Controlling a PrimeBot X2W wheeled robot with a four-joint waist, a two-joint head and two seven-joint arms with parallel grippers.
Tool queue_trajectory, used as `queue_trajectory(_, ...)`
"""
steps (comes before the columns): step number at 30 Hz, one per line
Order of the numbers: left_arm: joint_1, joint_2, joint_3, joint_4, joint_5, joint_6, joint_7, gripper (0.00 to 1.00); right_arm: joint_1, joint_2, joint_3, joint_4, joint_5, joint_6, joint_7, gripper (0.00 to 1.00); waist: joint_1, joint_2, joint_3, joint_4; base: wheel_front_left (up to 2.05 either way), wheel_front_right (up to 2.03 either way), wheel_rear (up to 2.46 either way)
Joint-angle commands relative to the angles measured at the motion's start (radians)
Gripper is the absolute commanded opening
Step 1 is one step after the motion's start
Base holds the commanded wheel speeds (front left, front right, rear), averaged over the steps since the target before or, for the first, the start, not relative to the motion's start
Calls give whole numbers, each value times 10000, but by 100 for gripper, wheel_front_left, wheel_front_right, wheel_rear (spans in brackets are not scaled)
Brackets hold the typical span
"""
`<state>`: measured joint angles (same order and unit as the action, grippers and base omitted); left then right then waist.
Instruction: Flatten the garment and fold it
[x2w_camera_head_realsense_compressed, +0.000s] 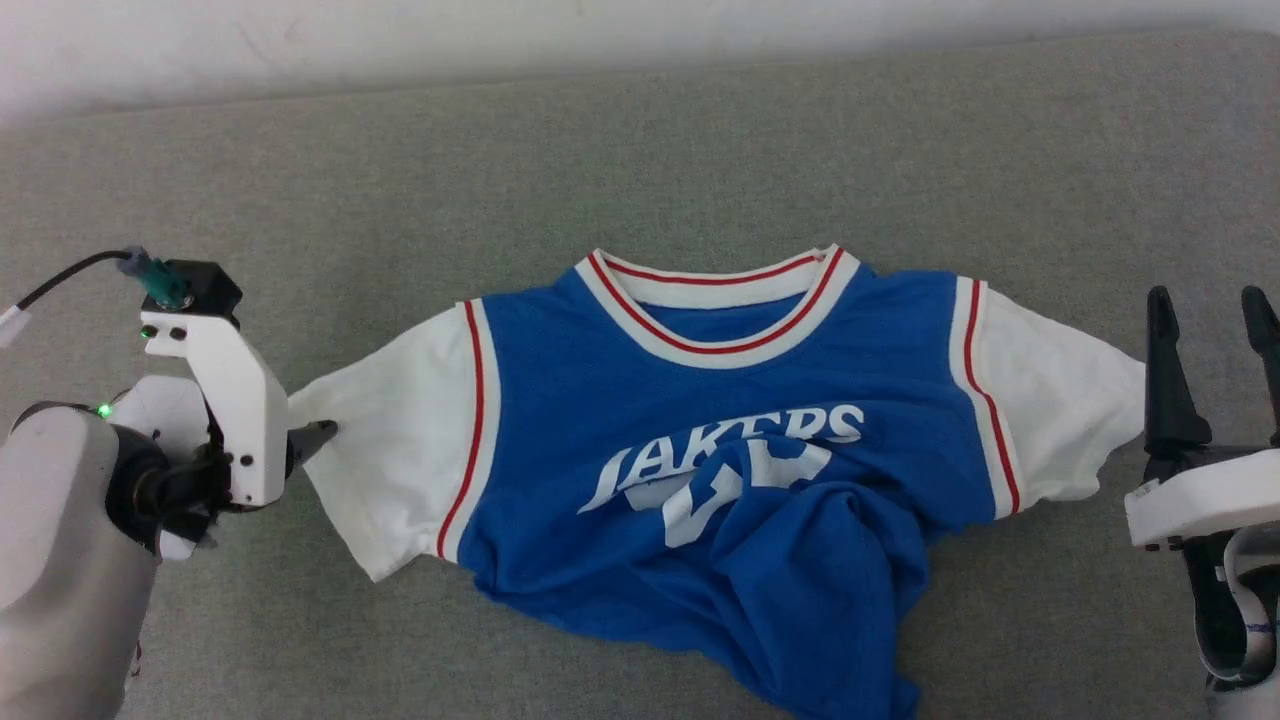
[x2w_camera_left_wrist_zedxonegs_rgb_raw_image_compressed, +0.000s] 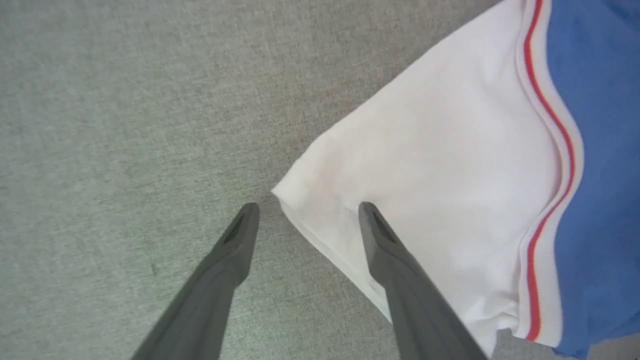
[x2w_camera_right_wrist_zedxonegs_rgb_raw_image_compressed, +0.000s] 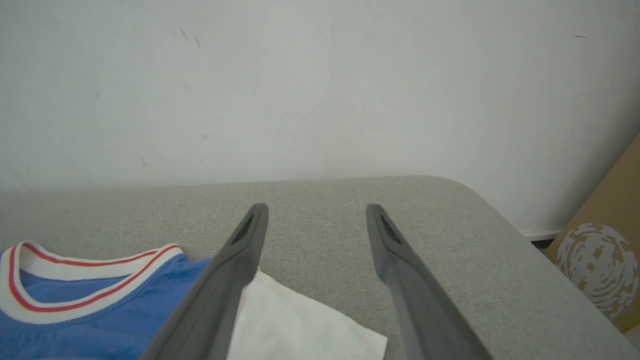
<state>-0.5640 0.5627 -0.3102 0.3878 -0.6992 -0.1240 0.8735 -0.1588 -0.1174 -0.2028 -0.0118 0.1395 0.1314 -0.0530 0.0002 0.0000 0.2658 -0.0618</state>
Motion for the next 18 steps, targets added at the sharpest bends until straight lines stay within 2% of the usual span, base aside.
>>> queue_trajectory(1, -170, 17, -38, 114, -123, -54, 145, 100, 30, 44, 0, 76, 69, -7, 13, 100, -2, 0, 339, -298, 0, 0, 0)
queue_trajectory(8, -348, -24, -350, 484, -334, -54, 980, 100, -179, 57, -275, 301, -112, -7, -15, 100, -2, 0, 489, -401, 0, 0, 0)
queue_trajectory(9, -334, -75, -395, 542, -417, -55, 1105, 52, -196, 61, -297, 329, -132, -7, -9, 100, -2, 0, 494, -401, 0, 0, 0)
queue_trajectory(10, -323, -136, -411, 573, -515, -55, 1186, 9, -206, 67, -320, 355, -146, -7, 1, 100, -2, 0, 500, -396, 0, 0, 0)
queue_trajectory(11, -324, -200, -386, 589, -607, -56, 1180, 0, -210, 72, -339, 387, -160, -7, 5, 100, -2, 0, 500, -384, 0, 0, 0)
queue_trajectory(15, -368, -465, -153, 585, -840, 31, 761, 0, -142, 33, -399, 551, -204, -7, 136, 100, -2, 0, 405, -237, 0, 0, 0)
queue_trajectory(18, -435, -512, 90, 406, -723, 161, -22, 0, -32, -109, -403, 672, -185, -7, 312, 100, -2, 0, 173, -66, 0, 0, 0)
